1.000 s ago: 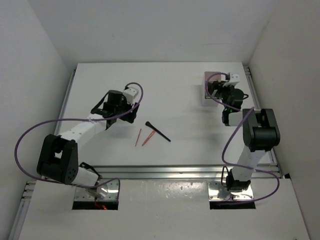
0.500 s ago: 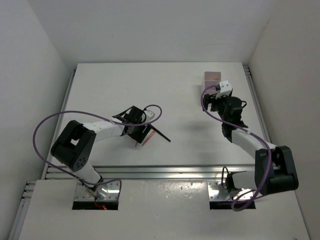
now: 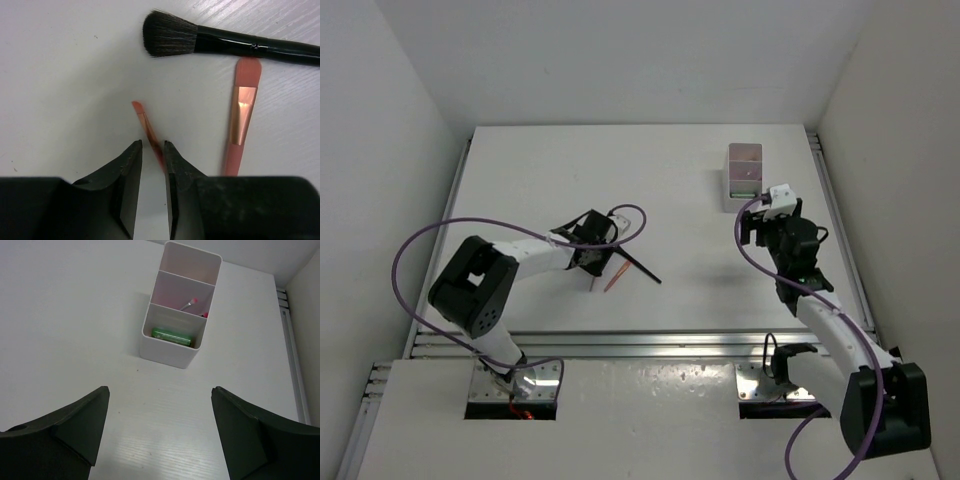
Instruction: Organize the makeup
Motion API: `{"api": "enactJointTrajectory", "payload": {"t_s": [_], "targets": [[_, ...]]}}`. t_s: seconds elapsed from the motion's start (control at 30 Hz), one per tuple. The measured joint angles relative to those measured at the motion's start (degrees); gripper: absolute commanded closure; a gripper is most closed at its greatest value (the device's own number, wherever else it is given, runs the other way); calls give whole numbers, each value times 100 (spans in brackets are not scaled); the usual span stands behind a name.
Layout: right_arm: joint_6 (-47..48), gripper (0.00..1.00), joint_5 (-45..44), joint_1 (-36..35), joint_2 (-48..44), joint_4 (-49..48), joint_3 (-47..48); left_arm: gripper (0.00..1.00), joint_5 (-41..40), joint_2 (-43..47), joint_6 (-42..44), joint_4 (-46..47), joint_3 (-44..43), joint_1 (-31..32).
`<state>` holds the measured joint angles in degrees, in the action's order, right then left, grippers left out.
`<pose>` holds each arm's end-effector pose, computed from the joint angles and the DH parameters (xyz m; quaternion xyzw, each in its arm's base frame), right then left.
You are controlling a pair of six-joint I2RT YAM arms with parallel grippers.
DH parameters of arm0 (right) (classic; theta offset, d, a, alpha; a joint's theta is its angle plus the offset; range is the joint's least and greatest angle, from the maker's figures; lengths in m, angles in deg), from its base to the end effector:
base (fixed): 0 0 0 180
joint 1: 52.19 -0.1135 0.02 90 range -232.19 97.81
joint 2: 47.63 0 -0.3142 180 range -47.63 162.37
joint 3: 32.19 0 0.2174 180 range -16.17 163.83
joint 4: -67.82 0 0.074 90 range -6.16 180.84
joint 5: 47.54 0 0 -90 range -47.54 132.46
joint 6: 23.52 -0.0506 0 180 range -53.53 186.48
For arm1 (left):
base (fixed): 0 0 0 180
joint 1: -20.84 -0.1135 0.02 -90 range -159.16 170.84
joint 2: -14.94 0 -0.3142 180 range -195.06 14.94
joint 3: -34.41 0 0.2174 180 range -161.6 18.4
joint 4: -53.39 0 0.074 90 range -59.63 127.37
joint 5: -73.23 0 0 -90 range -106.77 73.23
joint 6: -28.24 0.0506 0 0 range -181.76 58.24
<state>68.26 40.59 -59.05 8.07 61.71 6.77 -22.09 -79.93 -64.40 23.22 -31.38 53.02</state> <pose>0.1725 0.0191 0.2875 -0.0476 0.7681 0.0157 0.6384 0.2566 -0.1559 0.2140 0.2337 0.9345 -0.0365 0.2661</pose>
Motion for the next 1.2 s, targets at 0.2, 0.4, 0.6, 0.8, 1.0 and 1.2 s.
{"api": "enactJointTrajectory", "payload": {"t_s": [0.2,0.4,0.6,0.8,1.0,1.2], "targets": [[251,17,-81,17,-76,284,0,100,271,-251,-125,-205,-308,2],[380,16,-166,94,-223,354,0,100,269,-378,-205,-341,-487,2],[407,16,-225,177,-326,348,0,100,205,-369,-382,-629,-592,-66],[356,16,-245,190,-278,173,0,100,164,289,-136,-1115,-588,-101],[201,16,-282,190,-208,74,2,100,229,1272,229,-728,-931,-142],[-225,18,-595,282,-269,7,-52,100,734,935,675,1049,-1515,-101]]}}
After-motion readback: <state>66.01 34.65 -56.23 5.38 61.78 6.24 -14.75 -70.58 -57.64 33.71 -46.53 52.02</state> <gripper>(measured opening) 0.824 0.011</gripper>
